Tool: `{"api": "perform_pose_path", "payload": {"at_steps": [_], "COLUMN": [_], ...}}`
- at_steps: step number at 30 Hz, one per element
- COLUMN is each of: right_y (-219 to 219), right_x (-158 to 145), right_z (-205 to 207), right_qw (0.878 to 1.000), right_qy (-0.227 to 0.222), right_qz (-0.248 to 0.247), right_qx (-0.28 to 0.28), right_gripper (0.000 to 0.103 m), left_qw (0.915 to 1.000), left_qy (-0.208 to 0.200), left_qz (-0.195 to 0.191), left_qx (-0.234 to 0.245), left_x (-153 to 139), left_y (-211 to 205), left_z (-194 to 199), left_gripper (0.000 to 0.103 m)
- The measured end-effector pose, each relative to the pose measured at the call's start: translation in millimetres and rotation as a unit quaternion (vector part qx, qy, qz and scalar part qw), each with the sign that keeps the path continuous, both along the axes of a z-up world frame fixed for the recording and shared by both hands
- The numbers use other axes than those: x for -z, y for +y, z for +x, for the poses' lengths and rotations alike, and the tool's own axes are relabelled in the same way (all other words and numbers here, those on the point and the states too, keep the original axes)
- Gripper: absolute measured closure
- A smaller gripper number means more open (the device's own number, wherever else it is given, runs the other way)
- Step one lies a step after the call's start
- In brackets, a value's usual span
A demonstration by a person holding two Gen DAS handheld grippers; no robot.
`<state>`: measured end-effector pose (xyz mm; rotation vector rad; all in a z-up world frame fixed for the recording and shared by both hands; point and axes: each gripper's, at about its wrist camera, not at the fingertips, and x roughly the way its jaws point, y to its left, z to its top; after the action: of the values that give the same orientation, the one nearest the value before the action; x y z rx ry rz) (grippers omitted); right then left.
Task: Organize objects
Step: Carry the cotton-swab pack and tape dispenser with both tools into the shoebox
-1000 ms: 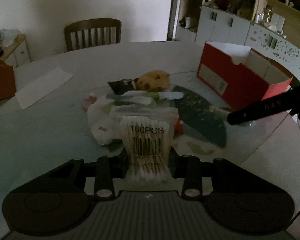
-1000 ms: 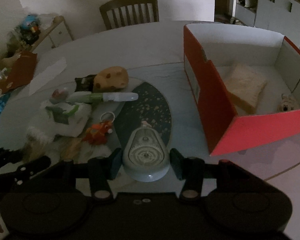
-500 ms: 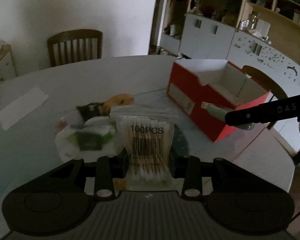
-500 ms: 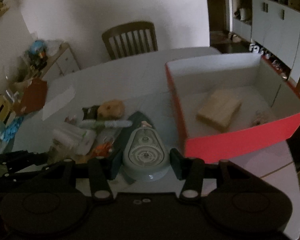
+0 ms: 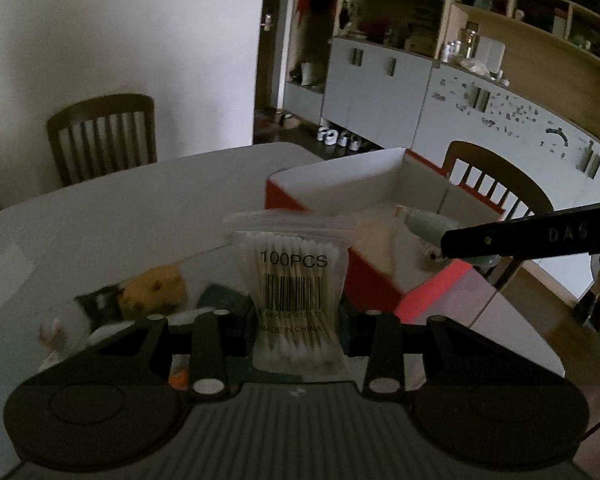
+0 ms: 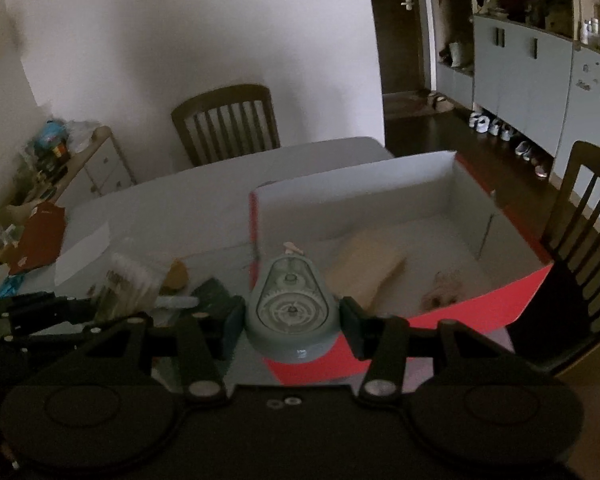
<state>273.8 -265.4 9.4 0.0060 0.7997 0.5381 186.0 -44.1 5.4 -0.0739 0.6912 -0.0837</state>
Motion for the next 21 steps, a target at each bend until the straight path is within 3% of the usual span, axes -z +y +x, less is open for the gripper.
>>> {"api": "perform_pose_path", "payload": {"at_steps": [10,21], "right_y": [-45.1,-74.5], "right_x": [6.1,28.3], "right_z": [40.9,91.6], "right_qw": [1.0,0.999], "right_qy": [-0.009,0.003], "right_qz": [-0.003,-0.023], "right_qx": [0.028,0.039], "right_gripper": [0.052,0.052], "left_qw": [0.9991,0.9959], "left_qy": [0.011,0.048], "left_qz": [0.006,0.029], "left_qx": [0.039,0.071], "left_x": [-1.5,17.2], "left_y": [-49.5,-94.0], "left_z": [62.2,130.0], "left_gripper": [0.066,0.066]}}
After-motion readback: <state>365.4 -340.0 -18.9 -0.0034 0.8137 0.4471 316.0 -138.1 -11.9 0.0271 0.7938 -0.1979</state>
